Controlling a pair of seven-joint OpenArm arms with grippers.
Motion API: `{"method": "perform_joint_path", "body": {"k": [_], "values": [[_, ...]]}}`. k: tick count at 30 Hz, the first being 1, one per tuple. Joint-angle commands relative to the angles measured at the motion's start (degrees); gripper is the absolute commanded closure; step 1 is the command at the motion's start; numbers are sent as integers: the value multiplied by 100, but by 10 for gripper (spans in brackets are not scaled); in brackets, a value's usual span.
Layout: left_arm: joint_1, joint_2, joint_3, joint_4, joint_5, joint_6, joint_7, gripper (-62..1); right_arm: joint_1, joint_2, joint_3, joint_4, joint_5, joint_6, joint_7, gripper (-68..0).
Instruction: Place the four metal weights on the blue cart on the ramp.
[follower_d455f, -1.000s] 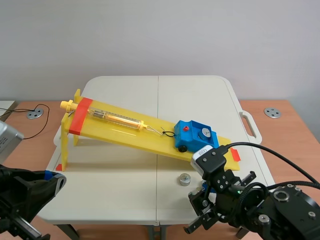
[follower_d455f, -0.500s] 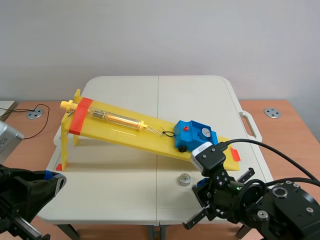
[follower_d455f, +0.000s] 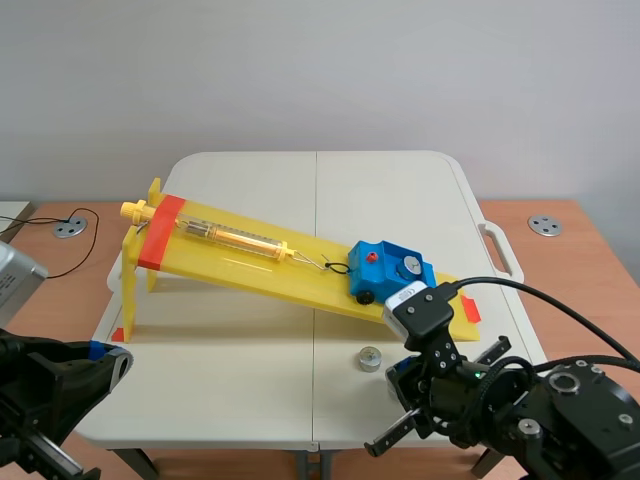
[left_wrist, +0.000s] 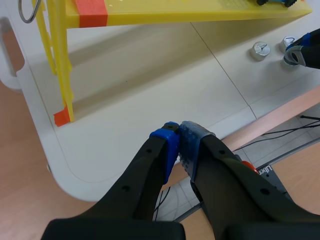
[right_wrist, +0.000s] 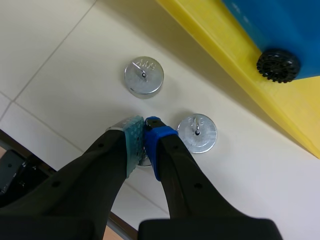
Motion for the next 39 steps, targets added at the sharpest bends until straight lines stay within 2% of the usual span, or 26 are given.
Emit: {"method": "perform_joint_path", "body": {"k": [1, 6, 14, 19, 21, 26, 31, 39], "values": [[-114, 46, -46, 391, -422, -205, -549, -31, 168, 293, 258, 1023, 632, -140, 223, -8], [-114, 46, -46, 391, -422, -205, -549, -31, -243, 442, 848, 1917, 1353, 236, -160, -8], [-114, 46, -46, 391, -422, -205, -549, -31, -793, 450, 2055, 2997, 2634, 802, -758, -8], [-114, 46, -46, 391, -422, -205, -549, -31, -833, 439, 2736, 3289, 3355, 837, -874, -8], [-114, 46, -46, 391, -422, -205, -549, -31, -734, 396, 2865, 3279, 3394, 835, -852, -8], [-114, 46, -46, 391, -422, -205, -549, -31, -278, 203, 2769, 3077, 3388, 833, -852, -8], [-114, 46, -46, 391, -422, -205, -549, -31, 302, -149, 2723, 2581, 3366, 833, -852, -8], [-114, 46, -46, 391, -422, -205, -549, -31, 1104, -509, 2479, 1604, 3305, 835, -809, -8]]}}
